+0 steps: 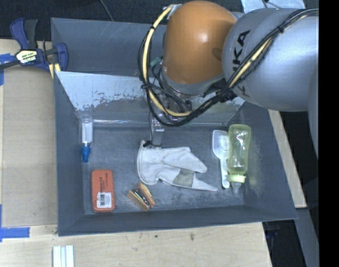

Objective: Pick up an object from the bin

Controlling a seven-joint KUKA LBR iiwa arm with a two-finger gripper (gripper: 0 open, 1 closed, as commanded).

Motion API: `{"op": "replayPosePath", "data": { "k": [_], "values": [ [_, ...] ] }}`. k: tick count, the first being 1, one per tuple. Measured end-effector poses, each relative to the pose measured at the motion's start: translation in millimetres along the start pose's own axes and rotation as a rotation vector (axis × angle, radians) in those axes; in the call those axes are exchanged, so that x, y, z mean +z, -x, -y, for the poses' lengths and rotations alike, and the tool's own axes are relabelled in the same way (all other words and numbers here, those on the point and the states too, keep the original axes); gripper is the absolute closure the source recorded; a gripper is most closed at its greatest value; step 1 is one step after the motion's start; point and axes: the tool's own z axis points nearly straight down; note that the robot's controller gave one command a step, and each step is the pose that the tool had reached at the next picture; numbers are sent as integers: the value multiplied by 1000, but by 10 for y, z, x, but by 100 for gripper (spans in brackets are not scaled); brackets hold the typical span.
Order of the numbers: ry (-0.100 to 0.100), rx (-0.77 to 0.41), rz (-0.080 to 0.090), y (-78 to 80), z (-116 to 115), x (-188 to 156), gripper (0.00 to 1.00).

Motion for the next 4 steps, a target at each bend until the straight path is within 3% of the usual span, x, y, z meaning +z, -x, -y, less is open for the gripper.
{"op": "replayPosePath", "data": {
  "k": [1, 2, 3, 4],
  "values": [
    [1, 3, 8, 13, 8, -54, 0],
    [1, -48, 15, 154, 311, 473, 0],
    [-1, -73, 6, -47, 778, 854, 0],
    [-4, 48, 8, 2, 865, 928, 0]
  ]
}}
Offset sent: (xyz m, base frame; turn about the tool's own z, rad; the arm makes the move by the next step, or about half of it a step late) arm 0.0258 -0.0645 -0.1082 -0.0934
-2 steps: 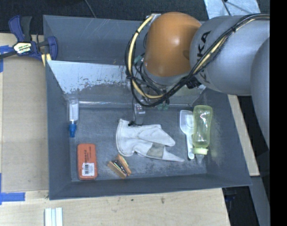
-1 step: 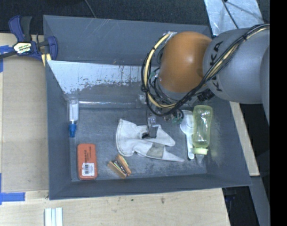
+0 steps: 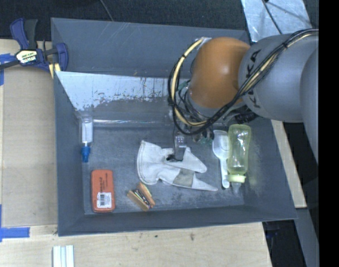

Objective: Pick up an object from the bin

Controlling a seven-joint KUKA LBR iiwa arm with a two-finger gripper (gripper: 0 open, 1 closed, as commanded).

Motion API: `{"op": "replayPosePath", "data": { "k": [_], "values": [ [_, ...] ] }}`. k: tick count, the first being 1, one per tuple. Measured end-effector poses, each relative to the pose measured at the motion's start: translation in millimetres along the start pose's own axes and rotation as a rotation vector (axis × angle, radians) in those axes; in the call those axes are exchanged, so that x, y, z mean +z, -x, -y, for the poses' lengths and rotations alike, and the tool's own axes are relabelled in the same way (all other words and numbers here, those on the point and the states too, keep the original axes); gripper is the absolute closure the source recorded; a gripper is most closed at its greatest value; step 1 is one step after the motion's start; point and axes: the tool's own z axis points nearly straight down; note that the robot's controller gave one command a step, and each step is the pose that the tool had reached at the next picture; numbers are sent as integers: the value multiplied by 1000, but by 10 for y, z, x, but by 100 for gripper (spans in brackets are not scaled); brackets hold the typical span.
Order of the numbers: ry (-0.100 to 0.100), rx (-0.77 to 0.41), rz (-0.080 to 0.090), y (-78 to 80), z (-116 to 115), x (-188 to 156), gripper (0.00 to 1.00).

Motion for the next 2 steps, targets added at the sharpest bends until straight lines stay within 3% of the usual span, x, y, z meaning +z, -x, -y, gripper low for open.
{"op": "replayPosePath", "data": {
  "k": [1, 2],
  "values": [
    [6, 52, 0, -108, -102, 179, 0],
    [9, 30, 1, -217, 124, 571, 100]
  ]
}}
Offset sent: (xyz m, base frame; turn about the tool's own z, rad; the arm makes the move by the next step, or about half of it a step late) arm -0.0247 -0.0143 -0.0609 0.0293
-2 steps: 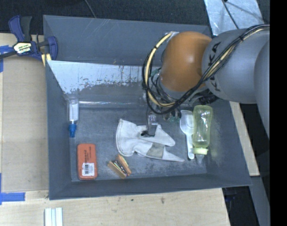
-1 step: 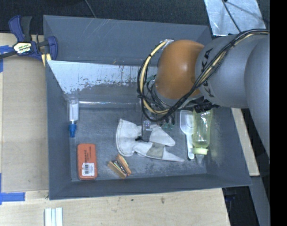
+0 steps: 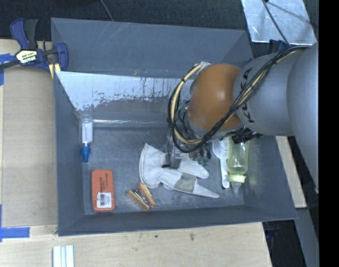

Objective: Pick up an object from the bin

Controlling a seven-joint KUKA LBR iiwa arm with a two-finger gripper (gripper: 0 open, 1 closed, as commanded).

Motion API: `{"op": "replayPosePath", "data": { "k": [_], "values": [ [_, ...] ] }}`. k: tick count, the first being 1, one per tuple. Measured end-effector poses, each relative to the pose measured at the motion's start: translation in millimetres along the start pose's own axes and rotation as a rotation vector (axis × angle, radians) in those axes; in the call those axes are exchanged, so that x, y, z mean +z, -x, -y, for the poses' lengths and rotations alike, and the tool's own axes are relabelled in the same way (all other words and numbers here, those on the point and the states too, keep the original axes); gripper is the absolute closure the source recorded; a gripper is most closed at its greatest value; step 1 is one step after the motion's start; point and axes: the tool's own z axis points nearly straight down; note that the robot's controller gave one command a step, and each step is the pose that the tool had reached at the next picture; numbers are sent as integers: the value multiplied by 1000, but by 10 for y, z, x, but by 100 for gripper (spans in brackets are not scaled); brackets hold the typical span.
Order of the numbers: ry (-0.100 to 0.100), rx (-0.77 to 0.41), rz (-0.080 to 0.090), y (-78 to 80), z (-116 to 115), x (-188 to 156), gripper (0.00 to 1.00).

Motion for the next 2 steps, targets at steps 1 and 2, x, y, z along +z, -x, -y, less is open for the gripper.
{"op": "replayPosePath", "data": {
  "k": [1, 2],
  "values": [
    [0, -3, 1, 1, -3, -4, 100],
    [-5, -57, -1, -9, 234, -1536, 100]
  ]
}}
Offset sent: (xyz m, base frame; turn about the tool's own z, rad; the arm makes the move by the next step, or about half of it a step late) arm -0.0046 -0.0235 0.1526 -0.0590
